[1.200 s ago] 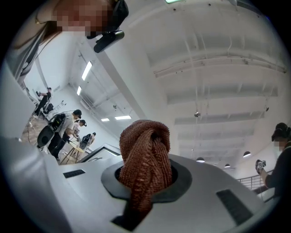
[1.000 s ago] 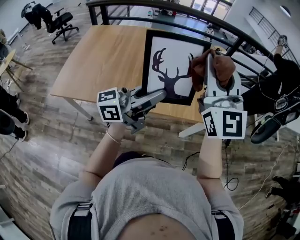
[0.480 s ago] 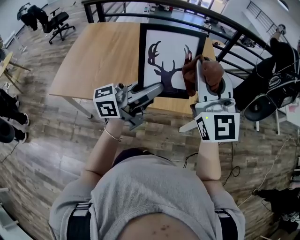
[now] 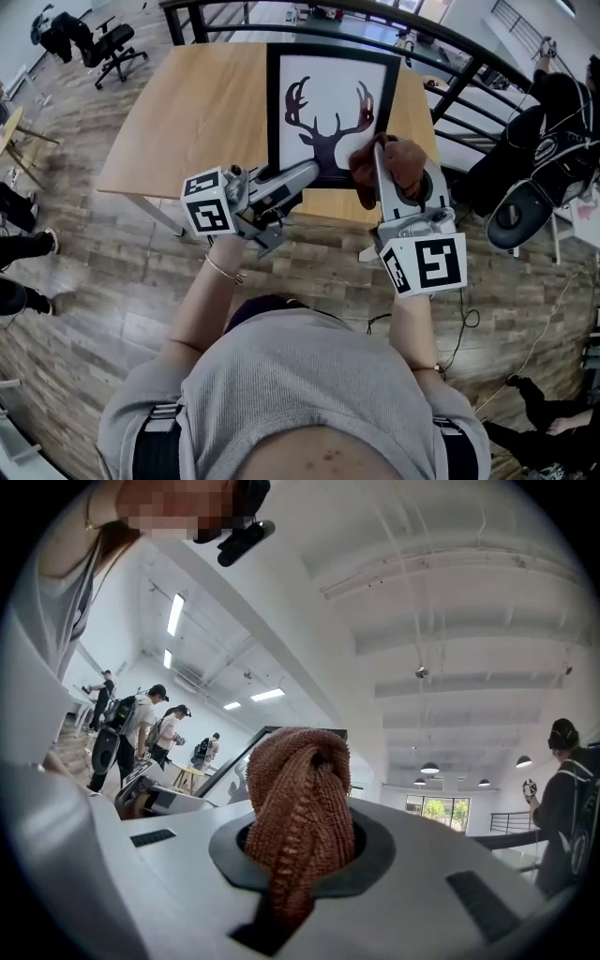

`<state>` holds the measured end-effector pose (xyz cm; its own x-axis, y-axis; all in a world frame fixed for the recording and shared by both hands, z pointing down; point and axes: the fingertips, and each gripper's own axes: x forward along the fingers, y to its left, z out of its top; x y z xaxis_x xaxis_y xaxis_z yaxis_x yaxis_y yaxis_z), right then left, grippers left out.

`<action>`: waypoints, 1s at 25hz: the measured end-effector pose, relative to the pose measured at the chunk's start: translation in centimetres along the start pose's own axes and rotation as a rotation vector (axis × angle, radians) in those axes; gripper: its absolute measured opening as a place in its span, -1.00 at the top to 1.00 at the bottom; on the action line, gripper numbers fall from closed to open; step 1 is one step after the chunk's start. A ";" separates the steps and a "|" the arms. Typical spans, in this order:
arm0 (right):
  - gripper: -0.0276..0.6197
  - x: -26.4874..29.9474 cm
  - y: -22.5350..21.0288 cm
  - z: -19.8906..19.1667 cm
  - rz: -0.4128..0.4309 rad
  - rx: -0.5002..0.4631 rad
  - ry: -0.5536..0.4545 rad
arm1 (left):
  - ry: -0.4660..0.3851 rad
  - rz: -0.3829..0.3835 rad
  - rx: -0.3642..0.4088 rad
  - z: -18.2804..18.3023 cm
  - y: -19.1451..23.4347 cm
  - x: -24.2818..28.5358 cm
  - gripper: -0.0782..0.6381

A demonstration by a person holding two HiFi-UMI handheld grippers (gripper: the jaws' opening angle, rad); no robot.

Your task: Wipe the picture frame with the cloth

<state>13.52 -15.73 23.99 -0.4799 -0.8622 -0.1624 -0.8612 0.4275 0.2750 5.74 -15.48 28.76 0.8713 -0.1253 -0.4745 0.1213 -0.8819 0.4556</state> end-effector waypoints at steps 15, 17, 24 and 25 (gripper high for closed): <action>0.77 -1.4 1.7 -4.3 0.028 0.016 0.115 | -0.023 0.012 -0.020 -0.2 1.0 -0.3 0.70; 0.77 -1.4 1.7 -4.8 0.031 0.037 0.132 | -0.024 0.016 -0.026 -0.3 1.2 -0.4 0.70; 0.77 -2.0 2.2 -6.0 0.034 0.067 0.168 | -0.026 0.022 -0.040 -0.4 1.5 -0.5 0.70; 0.77 -2.0 2.2 -6.2 0.037 0.070 0.179 | -0.026 0.027 -0.044 -0.5 1.6 -0.6 0.70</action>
<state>13.60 -14.73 30.80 -0.4791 -0.8775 0.0195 -0.8562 0.4721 0.2099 5.66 -16.56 30.10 0.8621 -0.1608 -0.4805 0.1193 -0.8572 0.5010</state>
